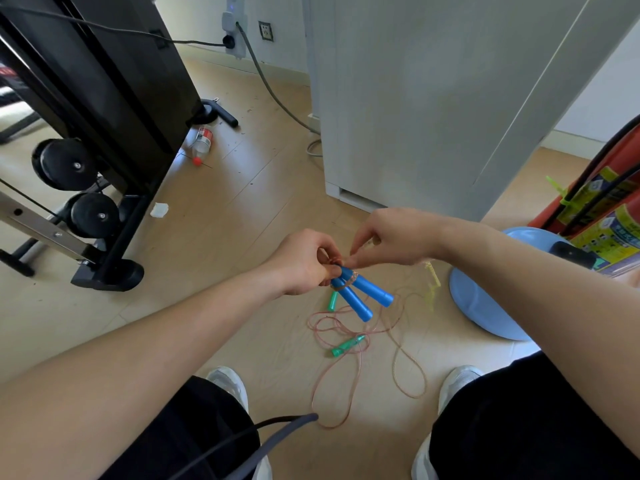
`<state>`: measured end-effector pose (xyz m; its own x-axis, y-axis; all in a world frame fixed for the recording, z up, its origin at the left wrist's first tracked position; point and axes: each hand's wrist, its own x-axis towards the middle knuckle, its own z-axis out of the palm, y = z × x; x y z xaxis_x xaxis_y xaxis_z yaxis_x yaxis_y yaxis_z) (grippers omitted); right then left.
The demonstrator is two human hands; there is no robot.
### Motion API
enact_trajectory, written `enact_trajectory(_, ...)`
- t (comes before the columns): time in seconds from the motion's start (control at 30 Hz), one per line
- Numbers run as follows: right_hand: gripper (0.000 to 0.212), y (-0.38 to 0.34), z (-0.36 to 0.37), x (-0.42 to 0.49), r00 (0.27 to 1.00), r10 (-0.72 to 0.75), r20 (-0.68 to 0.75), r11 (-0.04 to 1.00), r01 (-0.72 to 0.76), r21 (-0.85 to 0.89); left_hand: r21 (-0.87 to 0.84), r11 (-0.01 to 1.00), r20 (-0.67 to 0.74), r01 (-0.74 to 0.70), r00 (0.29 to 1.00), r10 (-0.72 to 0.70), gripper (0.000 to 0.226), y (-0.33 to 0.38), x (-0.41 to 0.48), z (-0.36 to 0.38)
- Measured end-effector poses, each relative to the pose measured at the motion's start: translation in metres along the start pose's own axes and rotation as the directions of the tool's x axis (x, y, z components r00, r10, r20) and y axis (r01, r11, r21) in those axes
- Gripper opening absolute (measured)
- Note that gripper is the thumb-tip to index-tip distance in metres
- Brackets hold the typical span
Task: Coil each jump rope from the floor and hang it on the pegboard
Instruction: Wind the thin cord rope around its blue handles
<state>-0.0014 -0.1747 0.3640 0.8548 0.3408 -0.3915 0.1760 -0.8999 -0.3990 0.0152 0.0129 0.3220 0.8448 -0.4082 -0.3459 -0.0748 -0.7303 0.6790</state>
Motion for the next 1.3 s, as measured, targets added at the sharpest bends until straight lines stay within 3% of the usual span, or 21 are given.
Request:
enact_trajectory(0.07, 0.025, -0.004, 0.003, 0.001, 0.998, -0.035, -0.055, 0.985, 0.025, -0.173, -0.002, 1.0, 0.001, 0.004, 1.0, -0.004, 0.019, 0.001, 0.0, 0.003)
enact_trajectory(0.13, 0.021, -0.007, 0.009, 0.002, 0.999, -0.014, -0.036, 0.972, 0.006, -0.236, 0.002, 1.0, -0.006, 0.007, 1.0, -0.007, 0.019, 0.0, 0.0, 0.006)
enact_trajectory(0.27, 0.017, -0.013, 0.019, 0.004, 0.997, 0.064, 0.04, 0.971, -0.053, -0.233, 0.034, 0.999, -0.014, 0.002, 1.0, -0.002, 0.021, 0.0, 0.002, 0.006)
enact_trajectory(0.6, 0.017, -0.006, 0.02, 0.006, 0.99, 0.002, -0.138, 0.994, -0.017, -0.109, -0.024, 0.999, -0.023, 0.041, 0.999, -0.041, 0.006, -0.001, 0.011, -0.007)
enact_trajectory(0.8, 0.006, -0.002, 0.019, 0.008, 0.994, -0.02, -0.106, 0.995, 0.009, -0.101, 0.038, 0.999, 0.01, 0.016, 1.0, -0.017, 0.009, 0.002, 0.008, -0.006)
enact_trajectory(0.93, 0.025, -0.003, 0.018, 0.006, 0.999, -0.008, -0.032, 0.995, 0.004, -0.101, 0.071, 0.998, 0.005, -0.001, 1.0, 0.0, 0.007, 0.004, 0.007, -0.009)
enact_trajectory(1.07, 0.026, -0.002, 0.019, 0.006, 1.0, 0.008, -0.013, 0.996, -0.009, -0.084, 0.104, 0.995, 0.018, -0.003, 1.0, 0.001, 0.007, 0.005, 0.003, -0.004)
enact_trajectory(1.3, 0.023, -0.016, 0.02, 0.002, 0.996, -0.007, -0.093, 0.973, -0.015, -0.231, 0.152, 0.987, -0.059, 0.045, 0.998, -0.036, 0.018, 0.004, 0.002, -0.002)
